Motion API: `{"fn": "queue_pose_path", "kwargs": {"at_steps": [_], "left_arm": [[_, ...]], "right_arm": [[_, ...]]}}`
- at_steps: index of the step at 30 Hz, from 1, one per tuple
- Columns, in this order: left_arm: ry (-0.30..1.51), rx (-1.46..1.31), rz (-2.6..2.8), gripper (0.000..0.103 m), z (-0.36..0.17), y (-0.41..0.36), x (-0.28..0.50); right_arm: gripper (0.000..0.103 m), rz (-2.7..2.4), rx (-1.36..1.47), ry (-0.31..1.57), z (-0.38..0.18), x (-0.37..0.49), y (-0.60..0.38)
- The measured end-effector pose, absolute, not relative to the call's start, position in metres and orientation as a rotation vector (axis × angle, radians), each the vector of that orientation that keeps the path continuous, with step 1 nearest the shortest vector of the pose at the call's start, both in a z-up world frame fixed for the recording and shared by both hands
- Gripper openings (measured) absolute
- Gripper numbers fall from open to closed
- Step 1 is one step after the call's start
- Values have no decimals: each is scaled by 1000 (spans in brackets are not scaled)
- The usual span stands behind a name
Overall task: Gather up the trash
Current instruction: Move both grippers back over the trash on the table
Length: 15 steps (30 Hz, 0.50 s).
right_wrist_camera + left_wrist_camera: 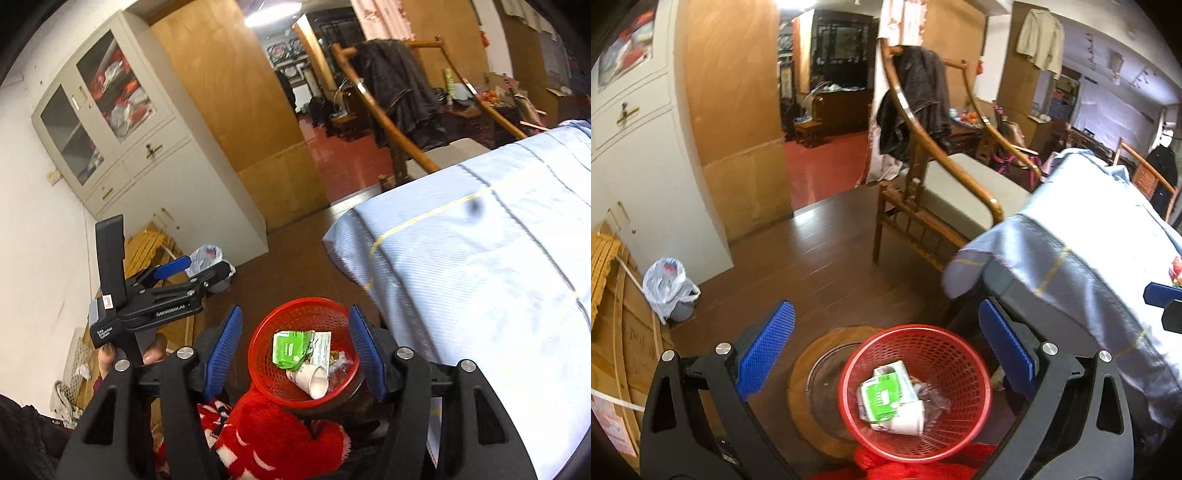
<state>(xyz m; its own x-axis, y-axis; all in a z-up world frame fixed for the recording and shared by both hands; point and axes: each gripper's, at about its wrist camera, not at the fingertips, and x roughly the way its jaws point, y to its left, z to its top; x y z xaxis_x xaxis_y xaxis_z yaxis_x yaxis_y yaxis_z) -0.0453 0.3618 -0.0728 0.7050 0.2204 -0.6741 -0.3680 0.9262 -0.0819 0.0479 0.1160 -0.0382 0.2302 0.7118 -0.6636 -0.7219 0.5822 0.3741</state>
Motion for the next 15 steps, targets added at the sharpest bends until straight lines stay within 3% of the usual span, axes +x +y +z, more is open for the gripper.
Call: {"fn": "queue_pose_path", "kwargs": {"at_steps": [15], "left_arm": [[683, -98, 128, 96, -35, 239, -33]], "right_arm": [[71, 834, 144, 716, -2, 27, -25]]}}
